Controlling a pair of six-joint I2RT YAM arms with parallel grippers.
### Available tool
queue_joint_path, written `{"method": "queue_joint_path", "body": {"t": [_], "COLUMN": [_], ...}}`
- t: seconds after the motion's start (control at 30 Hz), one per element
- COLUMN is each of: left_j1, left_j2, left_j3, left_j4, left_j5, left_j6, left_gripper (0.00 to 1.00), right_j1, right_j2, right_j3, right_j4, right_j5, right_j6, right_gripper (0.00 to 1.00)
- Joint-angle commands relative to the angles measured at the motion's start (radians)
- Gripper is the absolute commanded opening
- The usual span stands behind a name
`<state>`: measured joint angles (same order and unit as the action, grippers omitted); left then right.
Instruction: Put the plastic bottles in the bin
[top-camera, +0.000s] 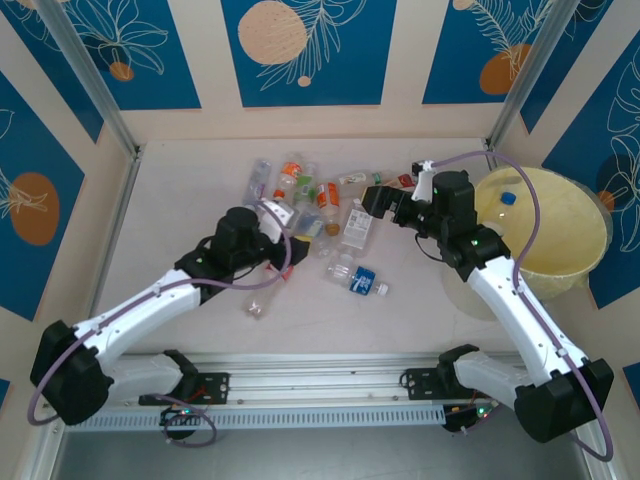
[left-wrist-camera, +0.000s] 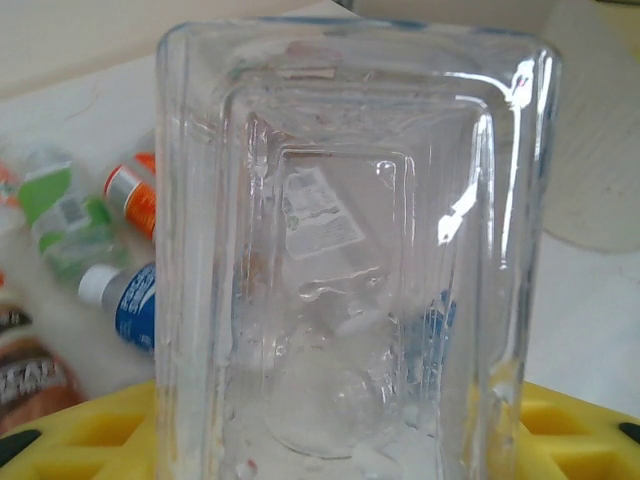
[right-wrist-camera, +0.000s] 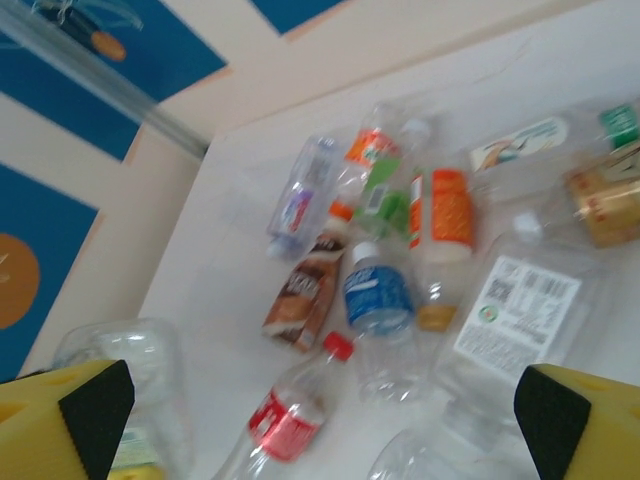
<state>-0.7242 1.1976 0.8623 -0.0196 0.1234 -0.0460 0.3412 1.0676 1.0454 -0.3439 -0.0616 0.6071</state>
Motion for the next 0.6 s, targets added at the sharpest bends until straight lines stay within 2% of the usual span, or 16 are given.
{"method": "queue_joint_path", "body": {"t": [0.0, 0.1, 0.2, 0.37, 0.57], "left_j1": [-0.061, -0.088, -0.092, -0.095, -0.1], "left_j2": [0.057, 0.107, 0.137, 0.172, 0.191], "left_j3": [0.078, 0.116, 0.136, 0.163, 0.167], "left_j4": [0.01, 0.011, 0.035, 0.044, 0.066], "left_j5": [-0.067, -0.068, -0.036, -0.015, 0.008], "left_j6": [0.188, 0.241, 0.243, 0.236, 0.234], "left_gripper": [0.0, 0.0, 0.0, 0.0, 0.0], "right_j1": [0.009, 0.012, 0.016, 0.04, 0.078], "right_j2": [0.025, 0.051, 0.079, 0.122, 0.19], "right_j3": [0.052, 0.058, 0.056, 0.055, 0.074], "right_j4": [-0.083, -0.097, -0.101, -0.079, -0.105], "right_j5": [-0.185, -0.244, -0.268, -0.395, -0.357], "right_j6": [0.019, 0.031, 0.037, 0.013, 0.014], "right_gripper": [0.99, 0.97, 0.96, 0.94, 0.94]}}
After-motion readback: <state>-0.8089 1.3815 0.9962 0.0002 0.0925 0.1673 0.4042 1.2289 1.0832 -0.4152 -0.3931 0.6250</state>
